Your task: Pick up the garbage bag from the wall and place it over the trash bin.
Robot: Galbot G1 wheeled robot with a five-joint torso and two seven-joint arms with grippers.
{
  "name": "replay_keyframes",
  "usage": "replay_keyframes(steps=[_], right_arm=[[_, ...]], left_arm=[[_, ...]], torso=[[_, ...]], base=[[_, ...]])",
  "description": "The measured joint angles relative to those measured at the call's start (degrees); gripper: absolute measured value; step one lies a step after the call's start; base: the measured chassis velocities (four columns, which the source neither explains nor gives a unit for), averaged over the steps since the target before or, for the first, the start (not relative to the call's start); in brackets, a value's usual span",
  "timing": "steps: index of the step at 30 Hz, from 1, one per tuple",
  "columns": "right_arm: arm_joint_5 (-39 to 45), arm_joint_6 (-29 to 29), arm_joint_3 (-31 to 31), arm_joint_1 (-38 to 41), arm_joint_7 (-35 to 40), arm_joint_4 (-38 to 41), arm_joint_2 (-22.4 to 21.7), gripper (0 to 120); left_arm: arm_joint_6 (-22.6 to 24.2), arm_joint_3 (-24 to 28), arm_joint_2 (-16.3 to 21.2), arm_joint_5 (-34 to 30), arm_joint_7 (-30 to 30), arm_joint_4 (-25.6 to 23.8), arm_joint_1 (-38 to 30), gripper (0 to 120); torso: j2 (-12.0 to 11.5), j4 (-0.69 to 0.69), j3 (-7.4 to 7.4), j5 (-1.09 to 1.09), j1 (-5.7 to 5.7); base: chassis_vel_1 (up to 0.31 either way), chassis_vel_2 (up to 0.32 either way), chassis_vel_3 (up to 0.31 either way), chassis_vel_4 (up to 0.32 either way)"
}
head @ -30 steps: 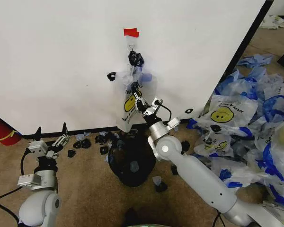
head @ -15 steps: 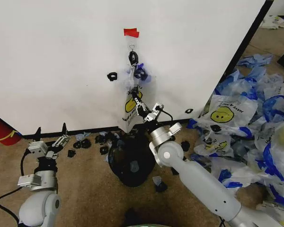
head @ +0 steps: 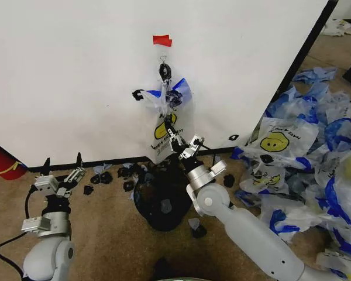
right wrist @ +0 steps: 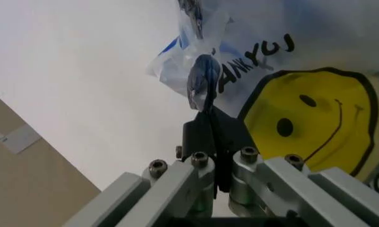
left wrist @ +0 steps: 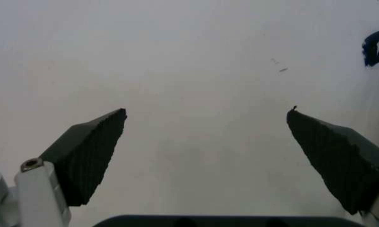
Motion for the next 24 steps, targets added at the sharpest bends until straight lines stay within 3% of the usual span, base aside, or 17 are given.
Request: replay_keyframes(steps=[24], right_arm=[[-2.4, 3.2, 0.7, -4.8, 1.6, 2.9, -1.9, 0]], left_arm=[[-0.3, 0.1, 0.5, -0.3, -0.1, 1.1, -0.8, 100]], torso=[[0.0, 0.00, 0.01, 0.00, 0.00]], base=[[0.000, 0.000, 0.000, 0.000]])
